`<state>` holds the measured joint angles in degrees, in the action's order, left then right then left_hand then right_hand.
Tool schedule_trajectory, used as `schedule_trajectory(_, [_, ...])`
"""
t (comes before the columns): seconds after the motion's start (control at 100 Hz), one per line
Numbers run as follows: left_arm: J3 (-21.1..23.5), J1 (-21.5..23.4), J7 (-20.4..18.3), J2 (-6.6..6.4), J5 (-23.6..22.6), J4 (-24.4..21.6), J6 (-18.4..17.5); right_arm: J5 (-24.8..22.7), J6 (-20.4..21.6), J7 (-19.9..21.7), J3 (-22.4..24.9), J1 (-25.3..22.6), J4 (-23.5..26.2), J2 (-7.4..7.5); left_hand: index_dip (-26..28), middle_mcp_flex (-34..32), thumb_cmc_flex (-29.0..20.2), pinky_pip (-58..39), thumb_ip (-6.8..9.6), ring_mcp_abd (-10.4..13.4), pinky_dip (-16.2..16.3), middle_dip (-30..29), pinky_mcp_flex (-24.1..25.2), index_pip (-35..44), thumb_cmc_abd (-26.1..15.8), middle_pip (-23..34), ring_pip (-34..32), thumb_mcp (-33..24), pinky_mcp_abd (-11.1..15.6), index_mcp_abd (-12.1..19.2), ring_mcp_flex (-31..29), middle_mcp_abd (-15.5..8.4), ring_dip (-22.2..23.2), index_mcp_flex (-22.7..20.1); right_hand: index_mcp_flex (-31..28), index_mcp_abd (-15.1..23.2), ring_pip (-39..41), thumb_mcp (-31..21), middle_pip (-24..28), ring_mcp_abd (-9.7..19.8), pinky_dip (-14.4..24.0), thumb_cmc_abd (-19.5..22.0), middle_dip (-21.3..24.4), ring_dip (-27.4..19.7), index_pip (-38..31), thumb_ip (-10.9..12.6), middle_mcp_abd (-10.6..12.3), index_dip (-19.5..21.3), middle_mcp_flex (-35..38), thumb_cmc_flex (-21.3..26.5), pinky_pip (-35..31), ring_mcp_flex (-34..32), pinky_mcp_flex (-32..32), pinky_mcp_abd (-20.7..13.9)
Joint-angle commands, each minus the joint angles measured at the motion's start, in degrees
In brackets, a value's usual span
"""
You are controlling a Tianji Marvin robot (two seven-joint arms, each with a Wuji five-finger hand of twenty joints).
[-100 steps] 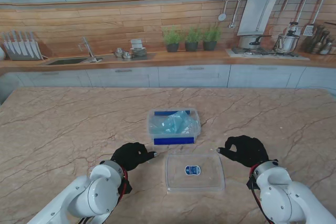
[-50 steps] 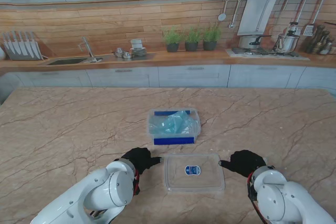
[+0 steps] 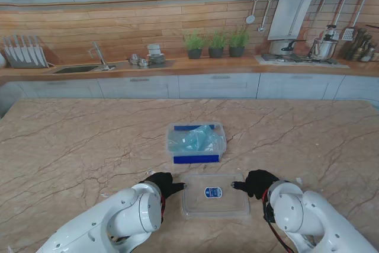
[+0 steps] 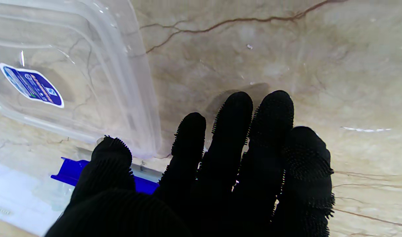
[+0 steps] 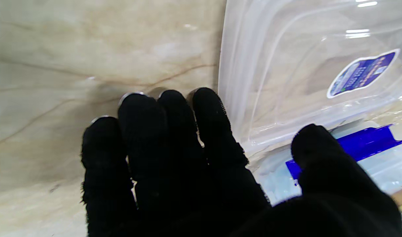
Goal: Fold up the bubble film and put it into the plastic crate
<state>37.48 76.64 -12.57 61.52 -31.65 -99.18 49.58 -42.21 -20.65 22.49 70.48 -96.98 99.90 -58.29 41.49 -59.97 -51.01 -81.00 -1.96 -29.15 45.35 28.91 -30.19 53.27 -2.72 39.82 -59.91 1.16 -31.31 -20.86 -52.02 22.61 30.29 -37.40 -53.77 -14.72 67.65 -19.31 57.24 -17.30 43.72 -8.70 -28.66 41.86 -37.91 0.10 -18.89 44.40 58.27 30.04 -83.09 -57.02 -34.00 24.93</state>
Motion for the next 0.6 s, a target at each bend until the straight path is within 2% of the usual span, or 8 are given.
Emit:
schedule_trajectory(0.0, [-0.78,-0.73,-1.28,-0.29,0.74,0.18,1.13,0.46,0.58,0.74,-0.99,0.09,-0.72,-0.43,-1.11,1.06,-0.84,-3.03,-0.72,-4.17,0.55,-0.32,0.31,-1.82,-4.16,0.30,0.02,0.62,-0.22,-1.82,-0.26,2.95,0.29,0.54,1.08,0.24,1.75,0.83,0.68,-4.87,1.82,3.66,-0.48,-0.60,8.64,2.48,-8.03,-3.86,1.10,-2.81,-10.37,-2.90,-1.35,-4.79])
schedule_trajectory(0.08, [-1.72,-1.75,-2.73,-0.89,3.11,-0.11,2.71,2.40,0.97,0.62,-1.99,1.06,-1.03,-0.49,-2.22,2.25,-0.67,-1.94,-0.77,-4.11,0.27,-0.42,1.84,-3.05,-4.90,-0.18,0.69,0.84,0.19,-2.14,1.24,3.17,0.28,1.15,0.88,0.17,1.75,0.75,0.68,-5.01,1.72,3.51,-0.41,-0.63,9.36,2.44,-8.03,-3.89,1.06,-2.81,-10.37,-2.75,-1.31,-4.83])
schedule_trajectory(0.31, [-1.69,-1.62,-0.51,0.33,4.94,1.26,4.18,5.08,1.16,0.48,-4.46,3.24,-1.38,-0.58,-6.83,4.01,0.14,0.36,-0.69,-5.22,0.12,-1.52,4.58,-7.28,-4.89,-2.56,3.43,0.94,-0.27,-3.38,3.94,4.52,-0.06,0.71,0.80,0.49,1.76,0.54,0.70,-4.79,1.55,3.39,-0.33,-0.68,9.99,2.43,-7.84,-3.53,0.97,-2.95,-10.33,-2.65,-1.15,-4.90])
schedule_trajectory(0.59, [-2.38,-2.64,-0.48,0.54,7.22,2.49,6.04,7.08,0.86,-0.26,-6.78,5.38,-2.11,-0.83,-10.36,5.65,-0.03,1.69,-0.67,-5.42,-0.05,-2.03,6.32,-10.60,-5.11,-3.45,4.57,0.98,-0.09,-3.85,5.78,4.93,-0.01,1.18,2.60,0.50,1.82,0.18,0.78,-3.94,1.36,3.11,-0.31,-0.47,13.04,2.46,-7.37,-4.56,0.09,-2.89,-9.93,-1.58,-0.14,-5.76])
